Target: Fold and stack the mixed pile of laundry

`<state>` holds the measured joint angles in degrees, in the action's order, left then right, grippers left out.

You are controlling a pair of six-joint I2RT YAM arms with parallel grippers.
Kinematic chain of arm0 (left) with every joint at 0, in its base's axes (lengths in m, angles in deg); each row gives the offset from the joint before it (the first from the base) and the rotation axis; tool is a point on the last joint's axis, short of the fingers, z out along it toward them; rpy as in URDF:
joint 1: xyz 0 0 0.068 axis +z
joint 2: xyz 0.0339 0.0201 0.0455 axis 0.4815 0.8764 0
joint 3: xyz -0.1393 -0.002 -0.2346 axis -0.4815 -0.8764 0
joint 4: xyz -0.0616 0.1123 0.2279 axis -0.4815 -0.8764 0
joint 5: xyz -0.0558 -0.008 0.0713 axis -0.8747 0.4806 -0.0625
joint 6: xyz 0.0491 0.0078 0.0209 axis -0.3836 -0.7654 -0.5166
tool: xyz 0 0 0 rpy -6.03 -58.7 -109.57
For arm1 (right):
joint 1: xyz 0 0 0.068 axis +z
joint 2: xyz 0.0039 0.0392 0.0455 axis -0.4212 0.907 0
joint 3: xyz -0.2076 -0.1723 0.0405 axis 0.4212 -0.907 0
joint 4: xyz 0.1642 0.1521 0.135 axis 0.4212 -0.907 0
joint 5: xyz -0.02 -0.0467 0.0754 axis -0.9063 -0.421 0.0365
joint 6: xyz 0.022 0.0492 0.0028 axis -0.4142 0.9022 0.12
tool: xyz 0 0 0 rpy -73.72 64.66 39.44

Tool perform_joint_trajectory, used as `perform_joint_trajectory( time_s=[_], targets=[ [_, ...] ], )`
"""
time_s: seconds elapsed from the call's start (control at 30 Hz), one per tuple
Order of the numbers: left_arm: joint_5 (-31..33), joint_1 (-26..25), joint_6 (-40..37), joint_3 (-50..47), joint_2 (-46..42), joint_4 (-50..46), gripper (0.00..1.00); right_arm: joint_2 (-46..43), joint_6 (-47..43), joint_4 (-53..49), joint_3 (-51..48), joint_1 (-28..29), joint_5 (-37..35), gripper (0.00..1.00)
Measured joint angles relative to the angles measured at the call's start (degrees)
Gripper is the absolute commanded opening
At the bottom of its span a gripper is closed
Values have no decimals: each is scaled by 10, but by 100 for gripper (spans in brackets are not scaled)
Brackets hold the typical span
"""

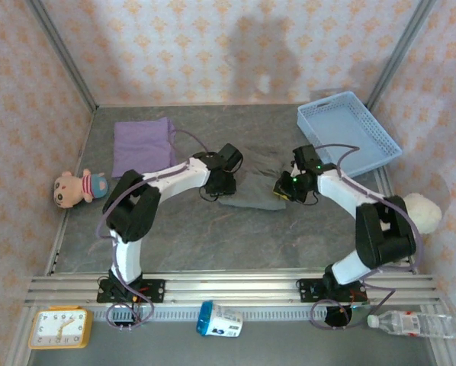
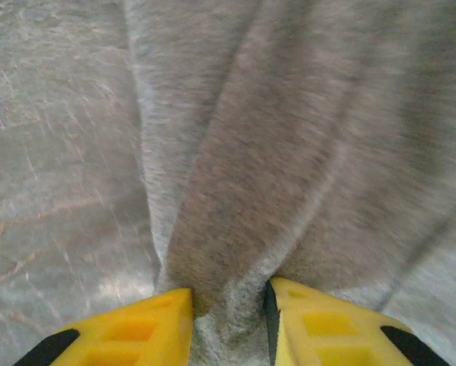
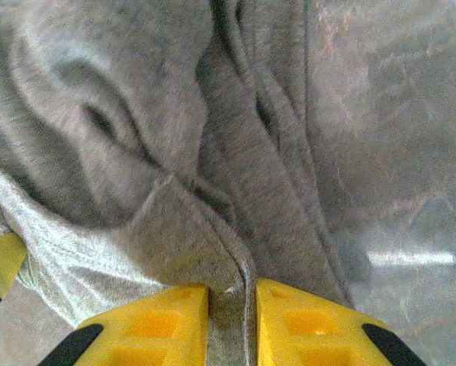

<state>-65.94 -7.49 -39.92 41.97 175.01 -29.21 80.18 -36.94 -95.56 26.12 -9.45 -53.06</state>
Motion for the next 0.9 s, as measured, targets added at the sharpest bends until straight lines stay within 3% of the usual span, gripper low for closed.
perform_joint_trajectory(
  time_s=[0.23, 0.43, 0.7, 0.9],
  targets=[
    [19, 21, 13, 1, 32, -1, 30, 104, 20, 37, 50, 4, -14, 31],
    [31, 22, 6, 24, 32, -37, 39, 97, 11, 18, 58, 4, -17, 36],
    [15, 6, -31, 90, 16, -92, 38, 2, -10, -32, 122, 20, -1, 11],
    [-24, -40, -12, 97, 20, -62, 35, 84, 8, -3, 176, 26, 30, 7]
  ],
)
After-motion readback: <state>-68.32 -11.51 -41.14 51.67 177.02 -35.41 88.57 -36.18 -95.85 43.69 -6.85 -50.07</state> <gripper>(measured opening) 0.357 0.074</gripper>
